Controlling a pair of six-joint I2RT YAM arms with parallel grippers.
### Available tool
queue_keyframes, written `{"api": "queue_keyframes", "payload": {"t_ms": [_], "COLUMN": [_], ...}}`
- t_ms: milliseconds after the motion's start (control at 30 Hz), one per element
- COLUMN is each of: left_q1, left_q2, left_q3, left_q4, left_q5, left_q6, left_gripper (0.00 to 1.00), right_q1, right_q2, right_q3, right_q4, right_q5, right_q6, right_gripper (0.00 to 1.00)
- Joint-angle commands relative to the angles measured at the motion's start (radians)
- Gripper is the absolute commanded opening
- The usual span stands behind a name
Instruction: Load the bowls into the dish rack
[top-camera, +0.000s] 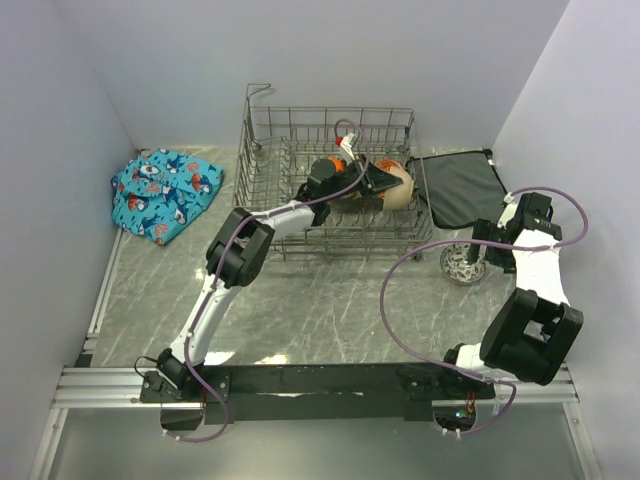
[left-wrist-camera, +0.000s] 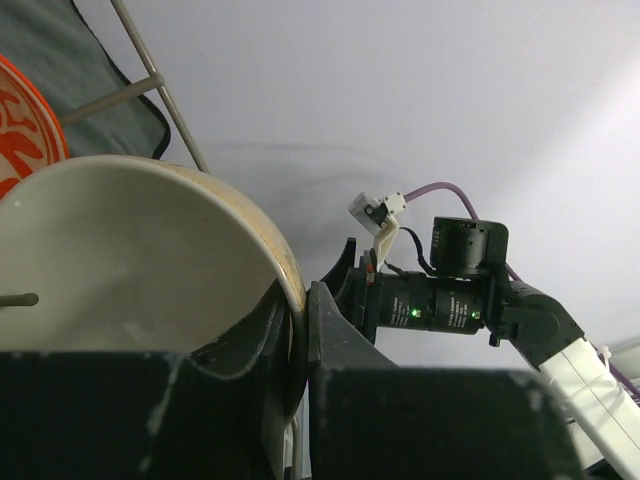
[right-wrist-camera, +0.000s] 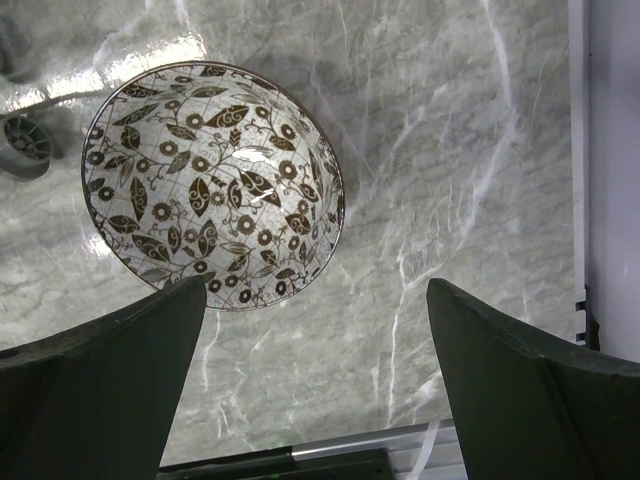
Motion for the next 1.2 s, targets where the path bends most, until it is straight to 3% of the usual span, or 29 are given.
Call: {"api": "queue_keyframes", "payload": {"t_ms": [0,200,300,567,833,1167], "left_q1": [-0.019,-0.032,-0.042,-0.085,-0.105,-0.104], "left_q2": [-0.08,-0.078,-0.088,-0.089,-0.103,-0.175], "left_q3": [0.02,0.027,0.079,0.211,0.174,0.093], "left_q4": [0.117,0.072,-0.032,-0.181,-0.244,-0.198], "left_q5": [-0.025,-0.075,-0.125,-0.258,-0.301,-0.275], "left_q6": [0.013,0.018,0.013,-0.017,-0.059,-0.076], "left_gripper": [0.01,0.06,0.06,0.01,0.01,0.01], "right_q1": [-0.007,-0.007,-0.007,-0.007,-0.007,-0.007], "right_q2": [0.012,0.015,0.02,0.014,0.006,0.017], "right_q3": [0.04,0.036,0.032,0.02,0.005,0.005], "right_q4": [-0.002,0.001,0.003,0.009,0.01,0.019], "right_q5": [-0.004,-0.012,-0.01,-0.021,-0.025,-0.041], "right_q6": [-0.012,-0.009,-0.009,-0.005,-0.005,0.003], "right_gripper": [1.0,1.0,1.0,1.0,1.0,1.0]}}
